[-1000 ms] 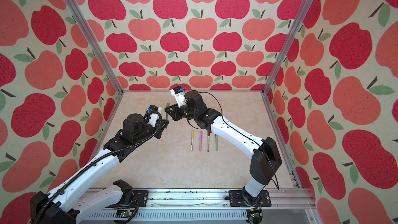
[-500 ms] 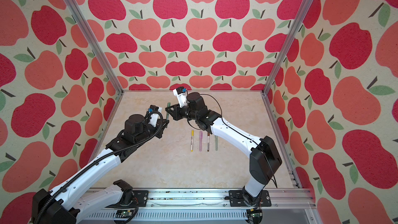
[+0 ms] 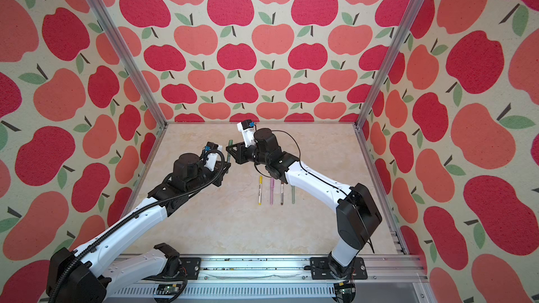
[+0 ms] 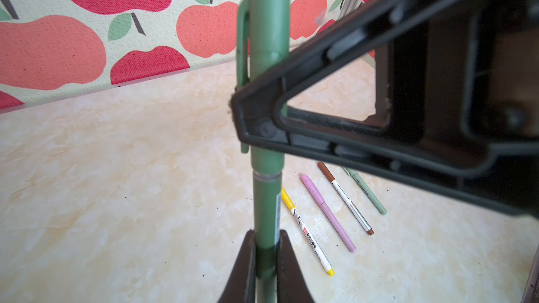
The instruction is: Insert the pens into the pen caps
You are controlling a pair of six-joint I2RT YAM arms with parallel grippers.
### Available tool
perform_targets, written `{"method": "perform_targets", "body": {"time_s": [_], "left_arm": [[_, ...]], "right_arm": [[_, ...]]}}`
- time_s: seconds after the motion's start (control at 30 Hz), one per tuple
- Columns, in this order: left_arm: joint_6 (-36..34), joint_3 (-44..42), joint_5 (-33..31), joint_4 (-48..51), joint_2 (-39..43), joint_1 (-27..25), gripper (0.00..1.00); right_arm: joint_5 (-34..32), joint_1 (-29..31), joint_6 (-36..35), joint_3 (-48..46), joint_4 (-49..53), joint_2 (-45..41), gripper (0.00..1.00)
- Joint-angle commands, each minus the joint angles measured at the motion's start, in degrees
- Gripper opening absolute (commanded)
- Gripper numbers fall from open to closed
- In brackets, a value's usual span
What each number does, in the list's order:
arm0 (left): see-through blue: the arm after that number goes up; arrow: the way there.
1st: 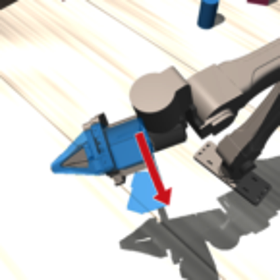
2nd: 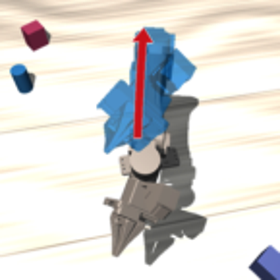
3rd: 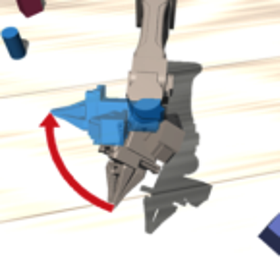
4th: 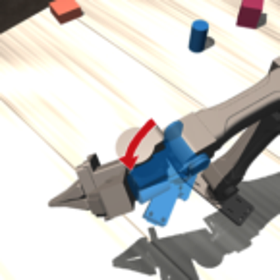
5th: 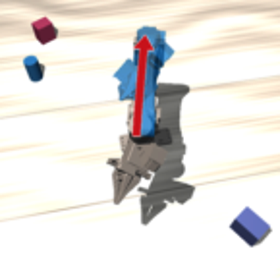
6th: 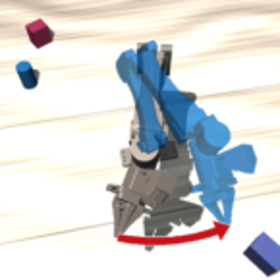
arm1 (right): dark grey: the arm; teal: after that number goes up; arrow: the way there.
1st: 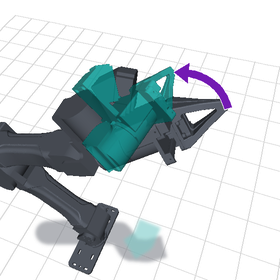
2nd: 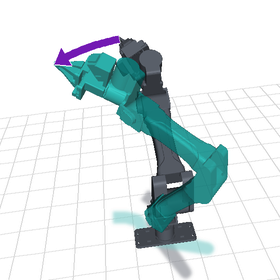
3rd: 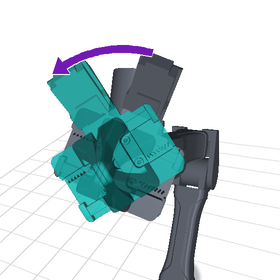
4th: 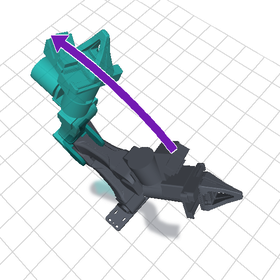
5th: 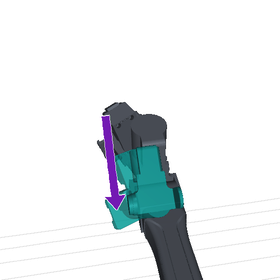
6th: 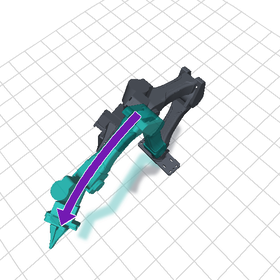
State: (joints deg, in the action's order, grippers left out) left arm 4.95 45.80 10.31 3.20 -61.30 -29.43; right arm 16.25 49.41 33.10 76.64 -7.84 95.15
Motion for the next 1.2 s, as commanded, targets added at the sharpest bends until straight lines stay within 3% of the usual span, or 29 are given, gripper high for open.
{"method": "perform_targets", "body": {"time_s": [0.0, 1.17], "left_arm": [[-0.69, 6.62, -2.0, -14.43, 0.04, 0.78, 0.0], [-1.52, 11.33, 0.08, -17.13, -0.75, 5.7, 0.0]], "right_arm": [[9.19, 3.72, 3.35, -3.15, 7.57, 2.14, 0.0], [12.58, 6.49, 6.18, -6.08, 6.69, 6.45, 0.0]]}}
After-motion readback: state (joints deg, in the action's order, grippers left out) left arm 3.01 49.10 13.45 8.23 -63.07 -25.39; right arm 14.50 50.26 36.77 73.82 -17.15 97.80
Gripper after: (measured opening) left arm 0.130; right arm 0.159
